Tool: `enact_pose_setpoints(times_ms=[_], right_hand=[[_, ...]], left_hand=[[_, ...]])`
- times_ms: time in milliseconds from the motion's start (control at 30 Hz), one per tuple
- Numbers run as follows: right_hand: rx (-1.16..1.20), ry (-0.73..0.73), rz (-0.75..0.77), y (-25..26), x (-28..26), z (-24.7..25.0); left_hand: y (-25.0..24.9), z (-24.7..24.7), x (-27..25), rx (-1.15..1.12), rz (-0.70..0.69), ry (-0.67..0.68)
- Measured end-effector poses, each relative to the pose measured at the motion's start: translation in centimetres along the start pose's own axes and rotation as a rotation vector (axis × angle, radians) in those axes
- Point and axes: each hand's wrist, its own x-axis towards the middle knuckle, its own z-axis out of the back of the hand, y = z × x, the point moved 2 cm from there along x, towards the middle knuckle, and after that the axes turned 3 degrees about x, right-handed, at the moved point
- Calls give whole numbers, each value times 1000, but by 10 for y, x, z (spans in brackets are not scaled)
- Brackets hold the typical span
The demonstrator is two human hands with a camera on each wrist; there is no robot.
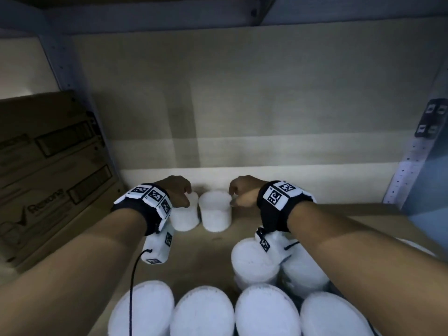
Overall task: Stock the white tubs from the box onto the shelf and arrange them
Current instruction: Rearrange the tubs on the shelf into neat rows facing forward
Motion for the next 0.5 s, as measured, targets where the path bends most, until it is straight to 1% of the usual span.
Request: enact_pose_setpoints(times_ms=[133, 267, 333, 500], right_hand=[[7, 1, -3, 13, 37, -2], [-95, 52, 2, 24, 64, -15], [-158, 93, -2, 27, 73, -23], [-315, 115, -10, 29, 77, -31]], left_hand=[[16, -8, 24, -14, 21, -11], [25, -19, 39, -39, 30, -27], [27, -25, 44, -45, 24, -47], [28, -31, 43, -72, -1, -109]])
